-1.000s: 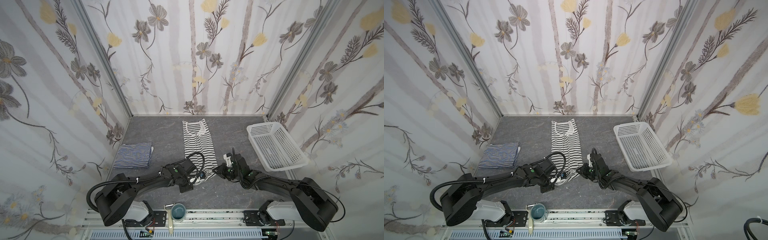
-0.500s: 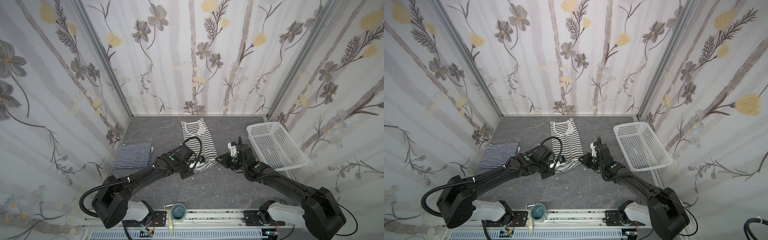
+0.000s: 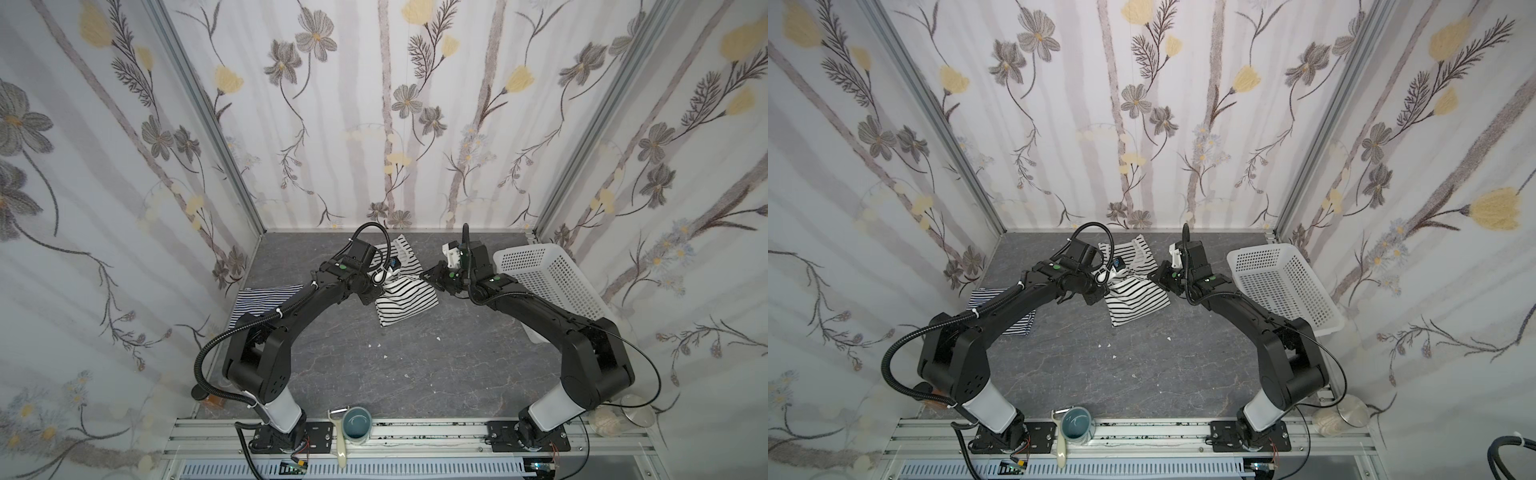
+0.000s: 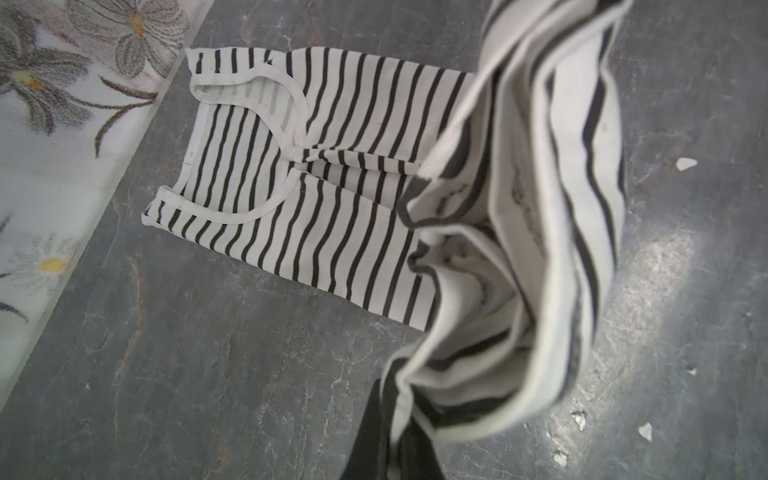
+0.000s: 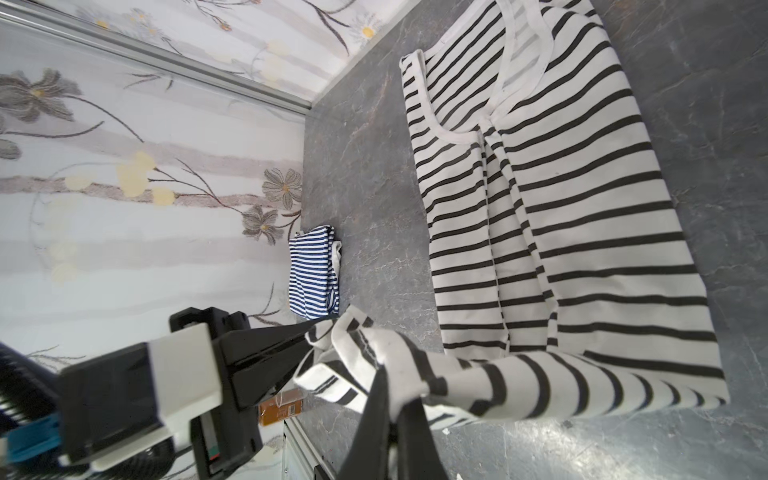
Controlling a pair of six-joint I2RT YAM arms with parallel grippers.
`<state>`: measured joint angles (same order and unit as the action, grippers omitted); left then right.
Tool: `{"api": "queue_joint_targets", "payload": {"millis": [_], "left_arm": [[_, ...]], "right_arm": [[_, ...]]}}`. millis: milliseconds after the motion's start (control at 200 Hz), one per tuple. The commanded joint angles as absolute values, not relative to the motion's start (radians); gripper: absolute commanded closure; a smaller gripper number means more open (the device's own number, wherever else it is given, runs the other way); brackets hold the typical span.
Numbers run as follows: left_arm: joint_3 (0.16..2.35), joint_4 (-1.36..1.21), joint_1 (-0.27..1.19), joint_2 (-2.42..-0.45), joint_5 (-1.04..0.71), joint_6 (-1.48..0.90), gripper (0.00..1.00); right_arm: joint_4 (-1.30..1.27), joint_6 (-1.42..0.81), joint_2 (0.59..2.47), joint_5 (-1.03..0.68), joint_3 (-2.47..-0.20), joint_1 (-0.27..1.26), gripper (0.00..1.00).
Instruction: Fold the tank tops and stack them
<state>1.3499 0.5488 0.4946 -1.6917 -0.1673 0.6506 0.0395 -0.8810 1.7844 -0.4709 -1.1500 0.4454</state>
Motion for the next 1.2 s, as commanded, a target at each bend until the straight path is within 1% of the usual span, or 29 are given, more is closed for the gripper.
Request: {"api": "queue_joint_targets", "payload": {"millis": [0,205,645,869,914,939,964,1014,1054,1079,1099,1104,1114,1124,1139,1194], "left_arm": [[1.413,0.543,0.475,-1.758,-0.208,0.655,1.00],[1.496,0.543,0.443,-1.889,-0.194,0.634,1.00],[1.578,0.543,0.406,-2.040,-0.155,0.616,1.00],[1.634,0.542,0.400,-2.093,-0.160,0.605,1.00],[1.649,0.543,0.398,-2.106,-0.158,0.601,1.00],[1.662,0.543,0.397,-2.114,-0.157,0.598,1.00],[1.671,0.543,0.397,-2.119,-0.153,0.593,1.00],[1.695,0.541,0.394,-2.132,-0.150,0.584,0.91],[1.714,0.542,0.389,-2.139,-0.144,0.569,0.82],[1.723,0.540,0.387,-2.140,-0.139,0.559,0.75],[1.731,0.540,0.384,-2.141,-0.138,0.550,0.69],[1.731,0.540,0.385,-2.141,-0.138,0.548,0.68],[1.734,0.539,0.383,-2.141,-0.138,0.545,0.66],[1.737,0.539,0.382,-2.139,-0.138,0.539,0.65],[1.740,0.538,0.378,-2.137,-0.140,0.534,0.63],[1.735,0.533,0.372,-2.117,-0.153,0.518,0.58]], "right_arm": [[0.040,-0.852,1.872,-0.509,-1.221,0.430,1.00],[0.039,-0.836,2.019,-0.527,-1.324,0.393,1.00],[0.025,-0.846,2.228,-0.591,-1.494,0.325,1.00],[0.023,-0.869,2.328,-0.623,-1.597,0.316,0.97],[0.024,-0.873,2.339,-0.624,-1.612,0.311,0.95],[0.022,-0.876,2.345,-0.623,-1.618,0.310,0.92],[0.020,-0.878,2.347,-0.624,-1.625,0.308,0.86],[0.014,-0.880,2.352,-0.631,-1.637,0.305,0.72],[0.006,-0.877,2.348,-0.640,-1.642,0.305,0.56],[0.001,-0.874,2.341,-0.644,-1.642,0.305,0.45],[0.000,-0.870,2.334,-0.646,-1.640,0.305,0.29],[0.000,-0.868,2.334,-0.647,-1.640,0.304,0.24],[-0.001,-0.865,2.328,-0.647,-1.639,0.304,0.08],[0.000,-0.862,2.324,-0.647,-1.638,0.303,0.02],[-0.001,-0.859,2.317,-0.646,-1.633,0.304,0.01],[-0.007,-0.849,2.286,-0.636,-1.604,0.303,0.01]]}}
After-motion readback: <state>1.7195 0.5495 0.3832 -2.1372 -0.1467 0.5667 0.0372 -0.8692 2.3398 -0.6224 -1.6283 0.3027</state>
